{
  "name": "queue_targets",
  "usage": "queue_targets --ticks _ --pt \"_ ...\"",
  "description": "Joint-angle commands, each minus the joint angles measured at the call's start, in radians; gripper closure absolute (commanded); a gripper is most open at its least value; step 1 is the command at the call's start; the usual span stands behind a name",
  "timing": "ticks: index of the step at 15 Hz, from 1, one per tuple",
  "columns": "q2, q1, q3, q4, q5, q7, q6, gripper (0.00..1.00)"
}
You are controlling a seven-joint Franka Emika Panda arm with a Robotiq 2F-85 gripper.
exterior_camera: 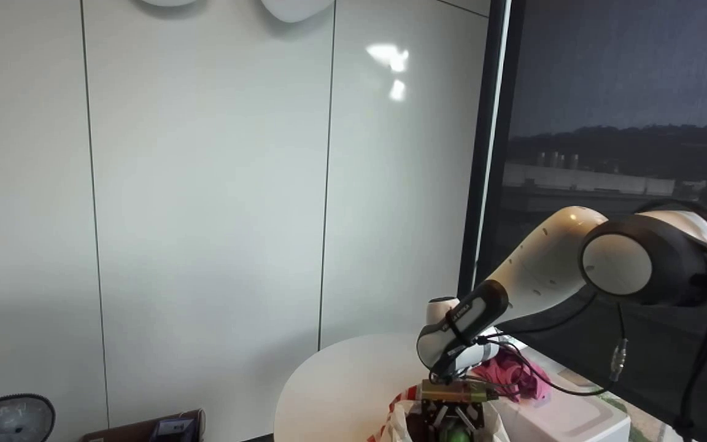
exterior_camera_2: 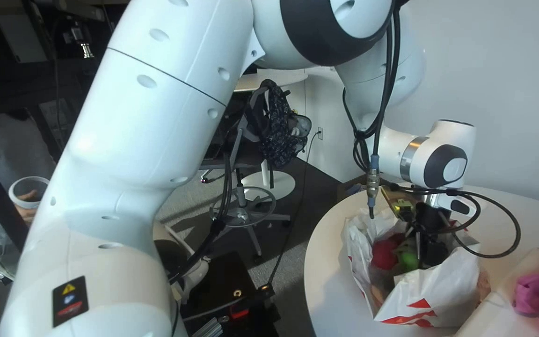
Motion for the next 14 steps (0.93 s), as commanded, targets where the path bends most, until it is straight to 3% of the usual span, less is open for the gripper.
queue_targets --ticks 1,8,14 --pt "-0.165 -0.018 0.042 -0.012 0.023 -0.059 -0.101 0.39" --pt "-0.417 -0.027 0.051 0.03 -0.051 -0.064 -0.219 0.39" --pt "-0.466 -0.12 0.021 0.047 -0.102 -0.015 -0.26 0.39"
